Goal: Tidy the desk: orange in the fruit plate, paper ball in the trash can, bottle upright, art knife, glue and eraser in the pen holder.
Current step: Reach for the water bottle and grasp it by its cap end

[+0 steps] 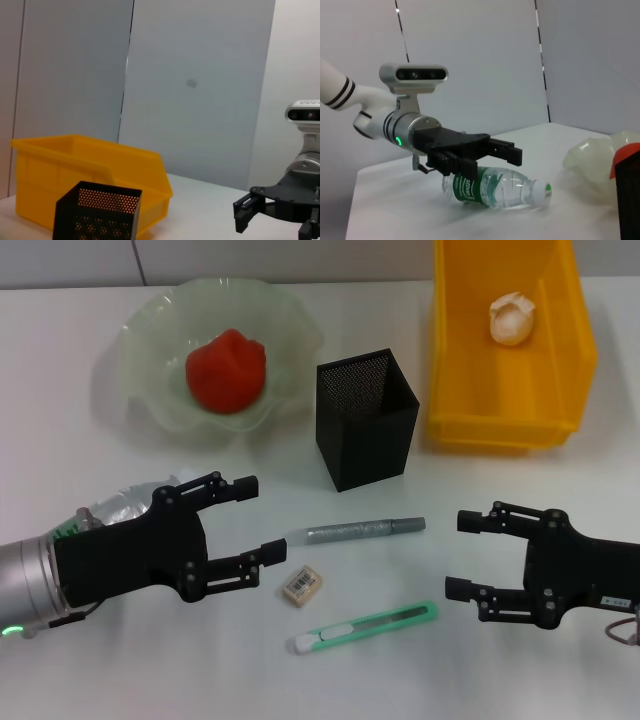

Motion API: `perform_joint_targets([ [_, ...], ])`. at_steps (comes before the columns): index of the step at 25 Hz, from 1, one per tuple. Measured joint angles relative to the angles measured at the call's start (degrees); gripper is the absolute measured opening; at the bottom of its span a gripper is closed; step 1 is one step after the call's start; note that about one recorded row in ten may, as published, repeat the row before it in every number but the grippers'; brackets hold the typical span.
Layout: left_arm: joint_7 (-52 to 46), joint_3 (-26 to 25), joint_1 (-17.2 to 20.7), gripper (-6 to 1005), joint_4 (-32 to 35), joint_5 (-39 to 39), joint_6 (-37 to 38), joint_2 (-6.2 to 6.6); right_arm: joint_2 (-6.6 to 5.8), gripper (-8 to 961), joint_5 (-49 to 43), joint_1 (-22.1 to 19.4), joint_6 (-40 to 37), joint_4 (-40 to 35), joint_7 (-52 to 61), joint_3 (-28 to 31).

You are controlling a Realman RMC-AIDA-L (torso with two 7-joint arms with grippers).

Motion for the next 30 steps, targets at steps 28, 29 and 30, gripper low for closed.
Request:
perform_joint_targets([
  [28, -43.2, 8.6, -8.8, 801, 34.7, 22.9, -3.4, -0.1, 0.44, 782, 0.3, 0.9, 3.2, -0.2, -0.2, 0.2],
  [29, -43.2, 8.6, -8.8, 801, 34.7, 22.9, -3.4, -0.1, 0.44, 782, 0.3, 0.9, 3.2, -0.2, -0.2, 0.2],
  [30, -45.1, 9.7, -9.8, 801, 35.4, 25.0, -3.3, -0.12, 0.44, 781, 0.3, 0.9, 3.2, -0.2, -0.2, 0.3],
])
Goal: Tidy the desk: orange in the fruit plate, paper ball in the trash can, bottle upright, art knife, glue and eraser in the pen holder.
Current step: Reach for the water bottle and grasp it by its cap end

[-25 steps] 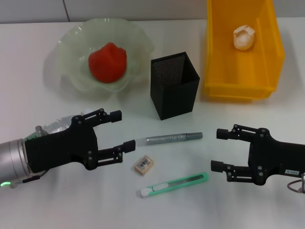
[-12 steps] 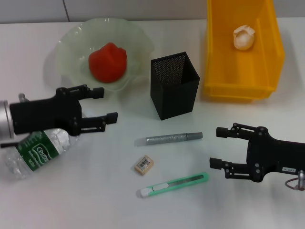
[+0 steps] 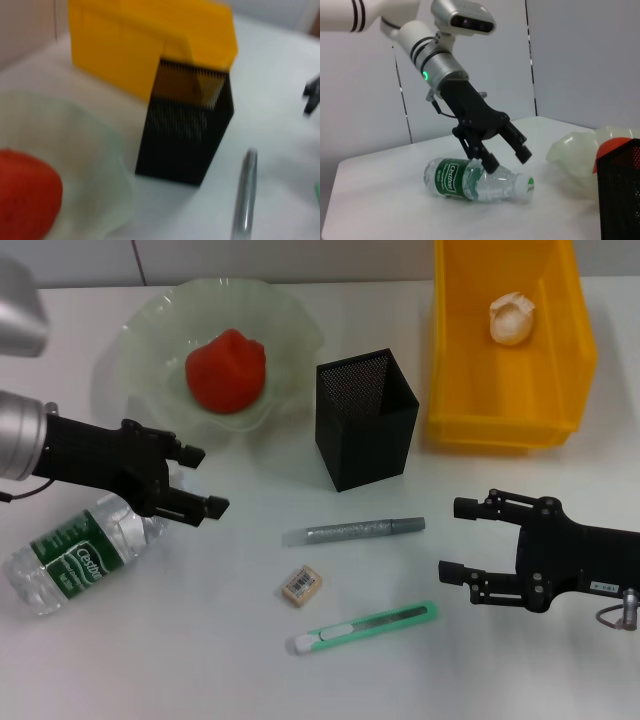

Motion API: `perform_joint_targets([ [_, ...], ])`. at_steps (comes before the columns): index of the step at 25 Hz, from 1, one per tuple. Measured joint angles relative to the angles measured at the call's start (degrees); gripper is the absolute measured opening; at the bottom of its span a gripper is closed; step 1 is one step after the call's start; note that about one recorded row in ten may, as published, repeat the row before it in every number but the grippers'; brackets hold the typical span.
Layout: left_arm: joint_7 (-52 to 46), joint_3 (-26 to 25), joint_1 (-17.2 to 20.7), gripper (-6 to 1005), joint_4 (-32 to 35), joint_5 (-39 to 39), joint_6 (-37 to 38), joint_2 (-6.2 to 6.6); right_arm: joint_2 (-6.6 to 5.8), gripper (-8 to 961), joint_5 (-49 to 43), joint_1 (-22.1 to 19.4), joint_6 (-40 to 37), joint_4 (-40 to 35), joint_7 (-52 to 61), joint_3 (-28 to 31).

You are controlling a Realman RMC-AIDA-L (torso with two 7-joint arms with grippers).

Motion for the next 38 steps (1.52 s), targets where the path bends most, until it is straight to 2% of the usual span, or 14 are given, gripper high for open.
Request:
perform_joint_targets([
  [3, -5.8, 2.0, -3.7, 801, 1.1, 6.9, -0.2, -0.18, 0.0, 781, 0.1, 0.1, 0.1, 0.0, 0.0, 0.0],
  [11, -9.7, 2.9, -6.9, 801, 2.1, 12.4, -1.1, -0.37, 0.0, 782, 0.2, 0.2, 0.7, 0.0, 0.0, 0.1],
  [19, -14.5, 8.0, -7.2, 800, 2.6, 17.7, -4.7, -0.33, 0.01, 782, 0.4, 0.7, 1.5, 0.0, 0.0, 0.2],
  [31, -18.4, 13.3, -7.7, 799, 0.1, 18.1, -7.9, -0.47, 0.09, 778, 0.4, 1.1, 2.2, 0.0, -0.1, 0.2],
  [38, -18.7, 13.7, -7.7, 799, -0.2, 18.1, -8.8, -0.45, 0.03, 778, 0.4, 1.0, 2.3, 0.0, -0.2, 0.2],
])
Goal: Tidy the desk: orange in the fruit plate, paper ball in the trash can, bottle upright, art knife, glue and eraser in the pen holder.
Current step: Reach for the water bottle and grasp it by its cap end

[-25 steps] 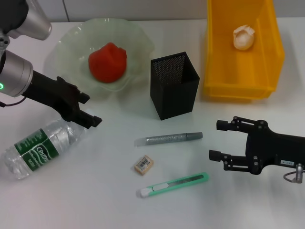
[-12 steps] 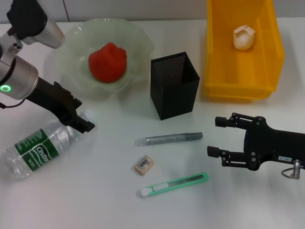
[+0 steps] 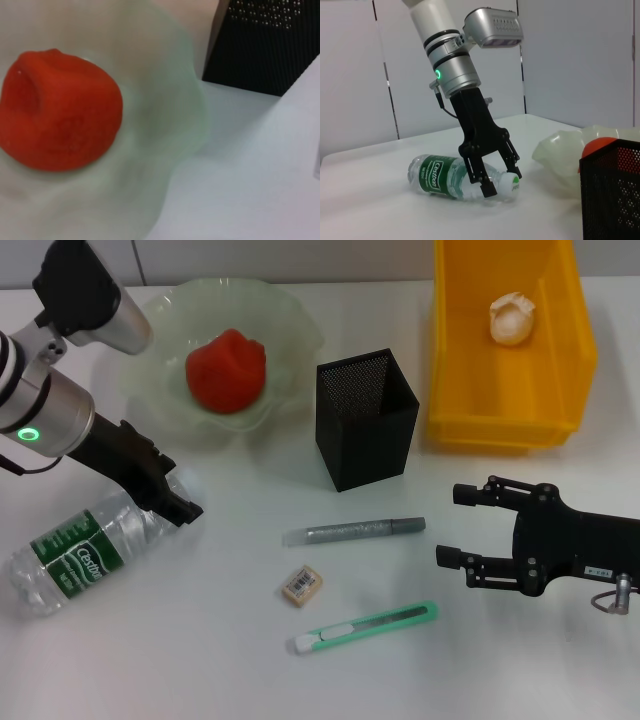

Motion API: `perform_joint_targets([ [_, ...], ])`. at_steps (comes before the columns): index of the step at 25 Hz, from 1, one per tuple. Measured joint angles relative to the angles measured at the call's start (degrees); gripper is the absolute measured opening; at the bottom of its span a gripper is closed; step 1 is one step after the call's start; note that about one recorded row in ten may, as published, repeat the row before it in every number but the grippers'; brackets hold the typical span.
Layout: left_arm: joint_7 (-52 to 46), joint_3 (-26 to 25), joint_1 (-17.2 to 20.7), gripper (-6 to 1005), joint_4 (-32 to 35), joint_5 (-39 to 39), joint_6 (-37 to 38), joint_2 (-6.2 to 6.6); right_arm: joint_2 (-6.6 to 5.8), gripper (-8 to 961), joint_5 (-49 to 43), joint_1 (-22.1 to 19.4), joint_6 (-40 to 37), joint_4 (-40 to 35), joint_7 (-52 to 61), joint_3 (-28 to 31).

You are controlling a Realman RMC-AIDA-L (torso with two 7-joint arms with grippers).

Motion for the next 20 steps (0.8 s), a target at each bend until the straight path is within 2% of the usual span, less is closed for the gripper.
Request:
perform_joint_targets([
  [11, 0.7, 2.4, 0.4, 728, -0.7, -0.4, -1.3, -0.06, -0.21, 778, 0.2, 0.0, 0.0, 0.0, 0.0, 0.0],
  [16, 2.6, 2.4, 1.1, 544, -0.1, -2.5, -1.6, -0.05, -0.31, 777, 0.4, 0.0, 0.0, 0.0, 0.0, 0.0],
  [20, 4.7, 2.0, 1.8, 504, 0.9, -6.1, -1.1, 0.13, -0.31, 778, 0.4, 0.0, 0.0, 0.0, 0.0, 0.0],
])
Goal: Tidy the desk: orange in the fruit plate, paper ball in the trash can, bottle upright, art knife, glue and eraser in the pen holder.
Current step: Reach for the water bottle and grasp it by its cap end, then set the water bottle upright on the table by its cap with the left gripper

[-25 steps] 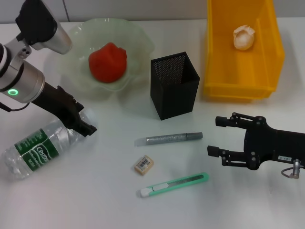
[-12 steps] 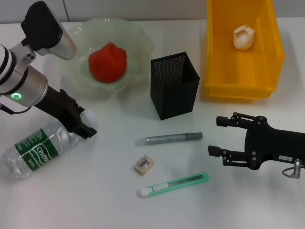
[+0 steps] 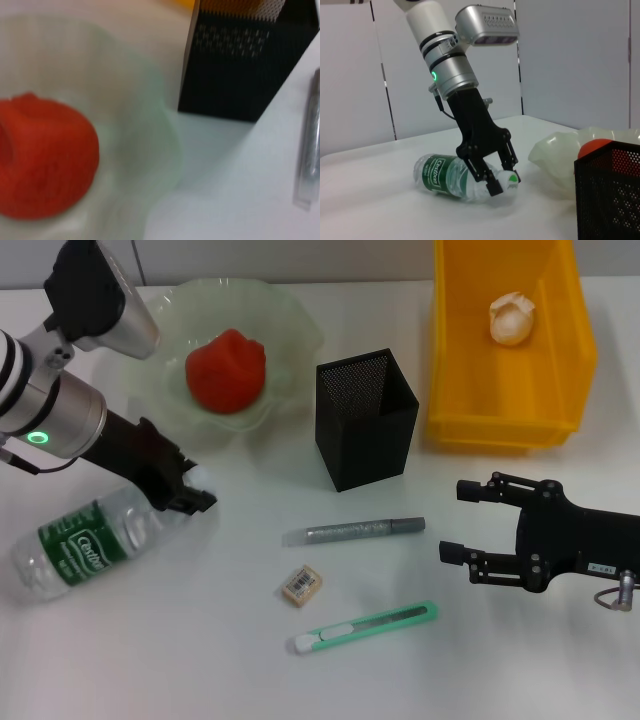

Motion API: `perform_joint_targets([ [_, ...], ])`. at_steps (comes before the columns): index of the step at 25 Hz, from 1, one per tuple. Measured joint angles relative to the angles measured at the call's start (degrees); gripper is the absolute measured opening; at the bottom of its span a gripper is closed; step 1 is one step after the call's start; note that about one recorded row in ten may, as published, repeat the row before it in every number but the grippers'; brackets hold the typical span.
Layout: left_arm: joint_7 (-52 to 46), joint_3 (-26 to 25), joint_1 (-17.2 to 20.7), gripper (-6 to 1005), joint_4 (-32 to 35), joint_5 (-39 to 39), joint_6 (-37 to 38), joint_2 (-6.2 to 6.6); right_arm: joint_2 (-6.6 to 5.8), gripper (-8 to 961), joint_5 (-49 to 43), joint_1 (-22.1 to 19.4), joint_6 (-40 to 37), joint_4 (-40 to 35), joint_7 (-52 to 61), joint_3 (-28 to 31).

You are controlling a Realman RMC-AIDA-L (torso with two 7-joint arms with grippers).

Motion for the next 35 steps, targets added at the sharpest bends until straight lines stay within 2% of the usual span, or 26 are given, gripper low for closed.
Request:
perform_joint_targets([
  [8, 2.7, -1.0, 3.2, 433, 5.3, -6.9, 1.6, 0.33, 0.0, 780, 0.0, 0.0, 0.0, 0.0, 0.0, 0.0],
  [14, 6.5, -7.0, 4.5, 434, 7.6, -11.9, 6.4, 0.34, 0.0, 779, 0.0, -0.2, 0.0, 0.0, 0.0, 0.0],
  [17, 6.5, -7.0, 4.5, 435, 7.6, -11.9, 6.4, 0.34, 0.0, 779, 0.0, -0.2, 0.0, 0.0, 0.0, 0.0],
  [18, 9.0, -11.3, 4.9, 435, 7.9, -14.5, 8.7, 0.44, 0.0, 779, 0.0, -0.3, 0.0, 0.0, 0.0, 0.0],
  [21, 9.8, -12.5, 5.1, 435, 7.9, -15.2, 9.3, 0.49, 0.02, 779, 0.0, -0.3, 0.0, 0.0, 0.0, 0.0],
  [23, 12.2, -15.4, 6.1, 436, 7.9, -18.4, 10.9, 0.85, 0.06, 779, 0.0, -0.4, 0.0, 0.0, 0.0, 0.0],
  [35, 15.5, -16.4, 11.5, 437, 8.0, -29.3, 12.0, 2.72, 0.34, 778, -0.1, -0.5, 0.5, 0.0, 0.0, -0.3],
])
